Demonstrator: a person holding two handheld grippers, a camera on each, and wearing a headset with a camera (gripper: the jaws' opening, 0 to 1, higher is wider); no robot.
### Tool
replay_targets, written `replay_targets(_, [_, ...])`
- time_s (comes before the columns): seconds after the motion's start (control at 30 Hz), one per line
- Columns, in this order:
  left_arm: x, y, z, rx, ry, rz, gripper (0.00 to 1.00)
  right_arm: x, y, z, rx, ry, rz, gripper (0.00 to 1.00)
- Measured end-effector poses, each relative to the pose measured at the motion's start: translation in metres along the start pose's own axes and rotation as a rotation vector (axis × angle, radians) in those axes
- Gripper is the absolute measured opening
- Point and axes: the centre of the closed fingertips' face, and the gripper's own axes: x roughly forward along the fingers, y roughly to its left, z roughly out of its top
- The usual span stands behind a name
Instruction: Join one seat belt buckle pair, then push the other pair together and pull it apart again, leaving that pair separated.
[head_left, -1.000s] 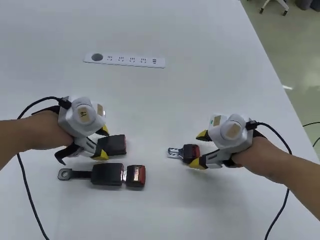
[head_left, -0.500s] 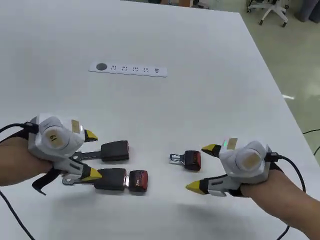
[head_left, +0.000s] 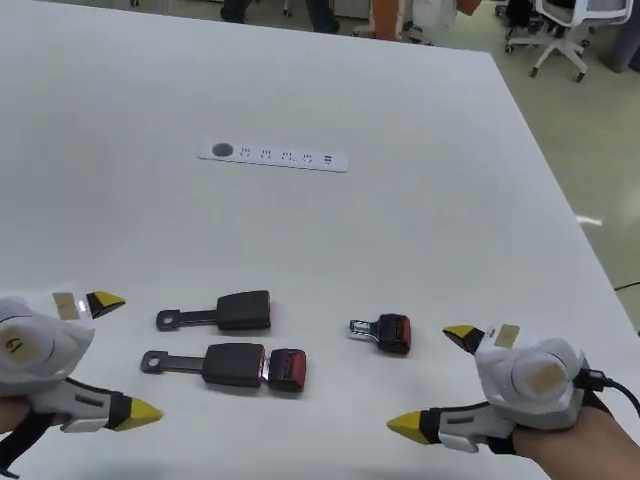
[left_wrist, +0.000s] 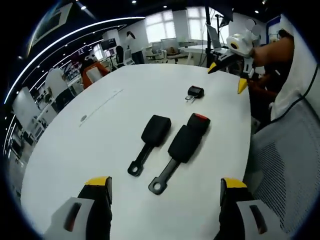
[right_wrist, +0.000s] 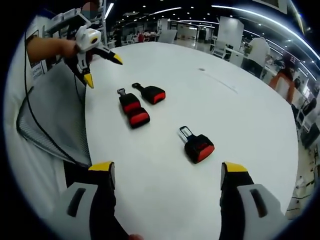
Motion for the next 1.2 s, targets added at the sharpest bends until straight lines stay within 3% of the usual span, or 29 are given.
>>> replay_targets(0.07, [-0.006, 0.002, -0.004, -0.069, -0.023, 0.011, 0.95, -0.004, 0.001, 0.000, 0.012, -0.006, -0.002, 0.90])
replay_targets(0.13, [-0.012, 0.011, -0.014, -0.099, -0.039, 0.034, 0.98, -0.007, 0.003, 0.000, 0.014, -0.021, -0.010, 0.97])
replay_targets(0.23, [-0.018, 0.009, -0.026, -0.112, -0.036, 0.042, 1.00, -0.009, 0.006, 0.000, 0.019, -0.036, -0.020, 1.00])
replay_targets(0.4, [-0.022, 0.003, -0.029, -0.132, -0.043, 0.051, 1.00, -0.012, 0.011, -0.002, 0.051, -0.044, -0.026, 1.00])
replay_targets(0.6, [-0.023, 0.005, -0.039, -0.144, -0.040, 0.061, 1.00, -0.011, 0.018, -0.002, 0.082, -0.055, -0.023, 1.00])
replay_targets(1.2, [-0.022, 0.002, -0.038, -0.175, -0.040, 0.090, 1.00, -0.017, 0.020, 0.005, 0.103, -0.088, -0.061, 1.00])
